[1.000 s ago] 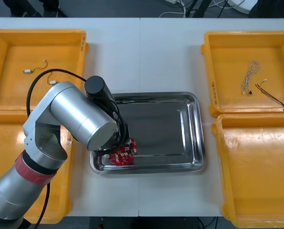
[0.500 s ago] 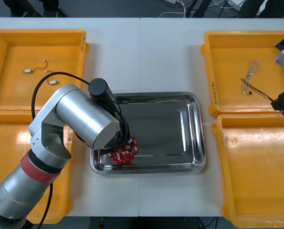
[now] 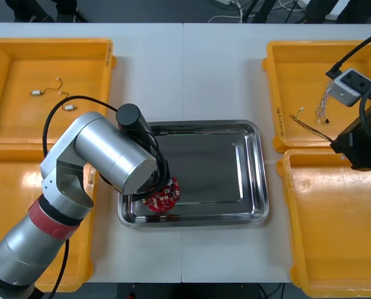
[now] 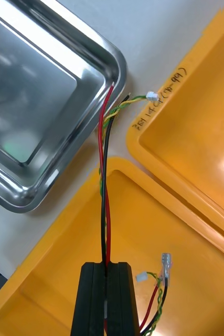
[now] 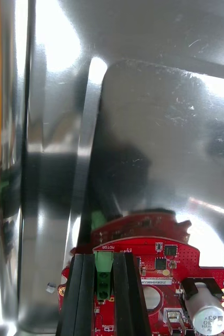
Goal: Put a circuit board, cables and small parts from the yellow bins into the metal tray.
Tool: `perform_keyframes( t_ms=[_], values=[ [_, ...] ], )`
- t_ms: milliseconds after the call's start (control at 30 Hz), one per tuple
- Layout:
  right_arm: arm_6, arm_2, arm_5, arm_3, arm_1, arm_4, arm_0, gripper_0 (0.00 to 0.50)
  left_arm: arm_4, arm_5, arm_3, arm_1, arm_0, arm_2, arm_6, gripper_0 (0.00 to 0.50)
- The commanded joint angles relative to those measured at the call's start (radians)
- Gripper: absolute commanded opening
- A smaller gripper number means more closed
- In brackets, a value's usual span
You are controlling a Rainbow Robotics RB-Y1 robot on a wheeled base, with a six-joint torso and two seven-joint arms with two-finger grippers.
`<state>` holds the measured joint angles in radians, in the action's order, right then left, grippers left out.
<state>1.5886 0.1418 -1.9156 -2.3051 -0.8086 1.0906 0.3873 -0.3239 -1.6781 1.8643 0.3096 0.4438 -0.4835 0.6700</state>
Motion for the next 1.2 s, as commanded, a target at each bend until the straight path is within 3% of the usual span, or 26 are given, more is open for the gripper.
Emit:
perform_keyframes(
  t_ms=[33, 67, 167, 233, 300, 333, 700, 1000, 1200],
  values=[
    [-0.021, -0.074, -0.004, -0.027, 0.005, 0.002, 0.070, 0.000, 0.003, 0.017, -0.004, -0.027, 0.027, -0.015, 0.063, 0.127],
    [-0.022, -0.080, -0.004, -0.027, 0.005, 0.002, 0.071, 0.000, 0.003, 0.018, -0.004, -0.027, 0.027, -0.014, 0.065, 0.140],
    [-0.022, -0.105, -0.004, -0.027, 0.006, -0.003, 0.081, 0.000, 0.002, 0.023, -0.002, -0.027, 0.027, -0.015, 0.066, 0.271],
    [-0.022, -0.111, -0.004, -0.028, 0.005, -0.001, 0.081, 0.000, 0.002, 0.024, -0.004, -0.027, 0.027, -0.014, 0.069, 0.389],
    [-0.018, -0.116, -0.004, -0.027, 0.005, -0.001, 0.079, 0.000, 0.003, 0.024, -0.002, -0.027, 0.027, -0.015, 0.069, 0.472],
    [-0.018, -0.122, -0.004, -0.027, 0.003, 0.000, 0.081, 0.000, 0.003, 0.023, -0.002, -0.027, 0.027, -0.014, 0.071, 0.488],
    [-0.013, -0.172, -0.004, -0.028, 0.005, -0.001, 0.081, 0.000, -0.009, -0.048, 0.093, -0.024, 0.026, 0.046, 0.080, 0.496],
    [-0.009, -0.320, -0.004, -0.037, 0.005, -0.043, 0.119, 0.000, -0.037, -0.114, 0.256, 0.008, 0.026, 0.132, 0.086, 0.495],
    [-0.010, -0.415, -0.004, -0.037, 0.052, -0.087, 0.168, 0.000, -0.040, -0.123, 0.335, 0.016, 0.032, 0.207, 0.089, 0.496]
  ],
)
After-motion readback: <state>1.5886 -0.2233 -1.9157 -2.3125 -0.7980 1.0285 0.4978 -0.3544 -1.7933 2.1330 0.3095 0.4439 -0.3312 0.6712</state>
